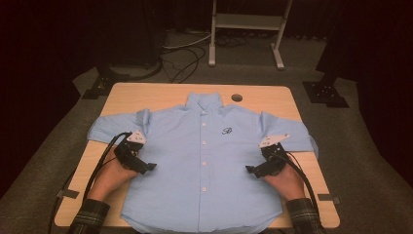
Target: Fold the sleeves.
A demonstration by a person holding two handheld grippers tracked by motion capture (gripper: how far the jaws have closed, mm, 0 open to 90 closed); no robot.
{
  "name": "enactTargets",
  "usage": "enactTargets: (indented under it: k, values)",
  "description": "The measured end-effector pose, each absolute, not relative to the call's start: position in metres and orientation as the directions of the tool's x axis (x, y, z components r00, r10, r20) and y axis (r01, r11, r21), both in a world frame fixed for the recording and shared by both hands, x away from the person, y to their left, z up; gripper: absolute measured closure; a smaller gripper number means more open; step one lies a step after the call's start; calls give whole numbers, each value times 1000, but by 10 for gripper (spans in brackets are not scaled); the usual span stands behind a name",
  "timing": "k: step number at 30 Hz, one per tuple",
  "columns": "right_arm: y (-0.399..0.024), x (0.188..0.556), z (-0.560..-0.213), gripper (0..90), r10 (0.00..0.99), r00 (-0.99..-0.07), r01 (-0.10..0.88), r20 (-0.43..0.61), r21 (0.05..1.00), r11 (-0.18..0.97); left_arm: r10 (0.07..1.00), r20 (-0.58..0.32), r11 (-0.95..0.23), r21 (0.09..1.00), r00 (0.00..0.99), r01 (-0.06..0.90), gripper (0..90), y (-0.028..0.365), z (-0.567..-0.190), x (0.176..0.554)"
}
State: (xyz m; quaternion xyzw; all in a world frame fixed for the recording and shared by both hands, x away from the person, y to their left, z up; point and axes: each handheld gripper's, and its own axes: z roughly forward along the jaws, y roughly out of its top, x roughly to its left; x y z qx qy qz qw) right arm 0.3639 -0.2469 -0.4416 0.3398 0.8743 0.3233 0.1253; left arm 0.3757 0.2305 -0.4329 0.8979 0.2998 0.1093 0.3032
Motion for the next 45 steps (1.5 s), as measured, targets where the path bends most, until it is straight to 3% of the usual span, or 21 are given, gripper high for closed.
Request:
enactTargets:
  k: [45]
  values:
    - [-185, 367, -440, 0, 640, -769, 494, 3, 639, 590, 690, 14, -587, 595, 724, 548, 0, 292, -431, 359]
